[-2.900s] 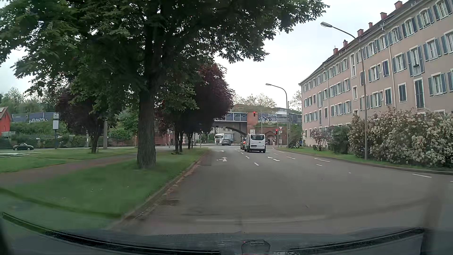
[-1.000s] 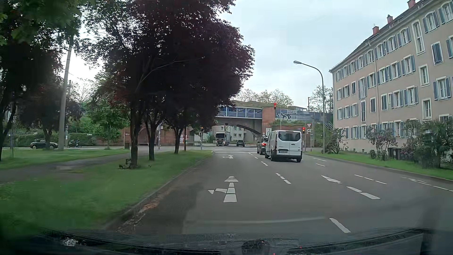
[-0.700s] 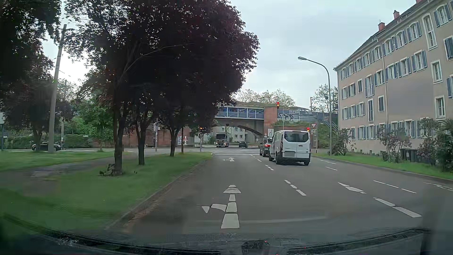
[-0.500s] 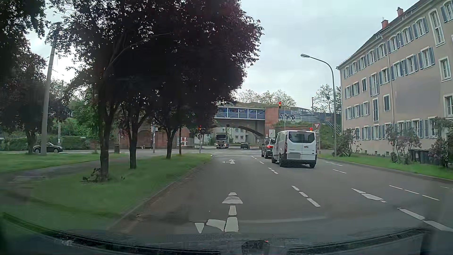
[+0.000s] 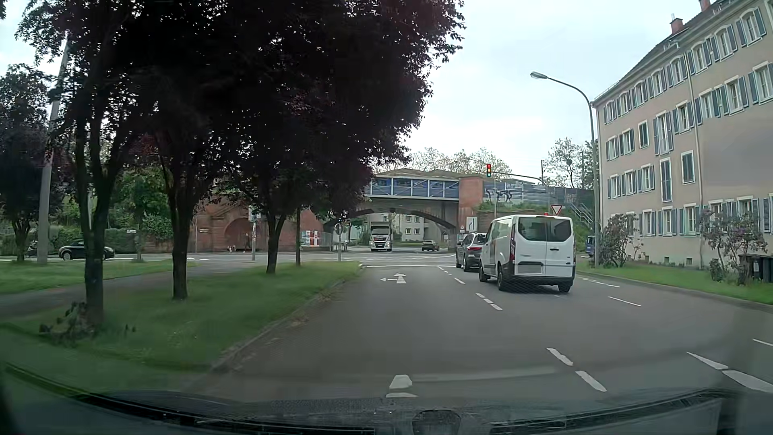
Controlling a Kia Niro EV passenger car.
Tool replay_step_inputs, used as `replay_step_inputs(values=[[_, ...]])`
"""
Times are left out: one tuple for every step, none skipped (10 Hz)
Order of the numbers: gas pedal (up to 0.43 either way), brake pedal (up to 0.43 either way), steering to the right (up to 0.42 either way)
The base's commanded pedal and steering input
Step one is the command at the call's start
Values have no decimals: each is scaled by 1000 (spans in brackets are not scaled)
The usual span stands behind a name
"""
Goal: Follow the waypoints while adhering to traffic rules and regulations
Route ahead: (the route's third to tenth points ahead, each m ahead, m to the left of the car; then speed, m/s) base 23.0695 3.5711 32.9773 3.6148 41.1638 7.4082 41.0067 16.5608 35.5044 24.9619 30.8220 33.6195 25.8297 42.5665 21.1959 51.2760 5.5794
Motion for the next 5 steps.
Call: replay_step_inputs(values=[[8, 0, -4], [20, 0, -1], [59, 0, -3], [87, 0, -3], [98, 0, 1]])
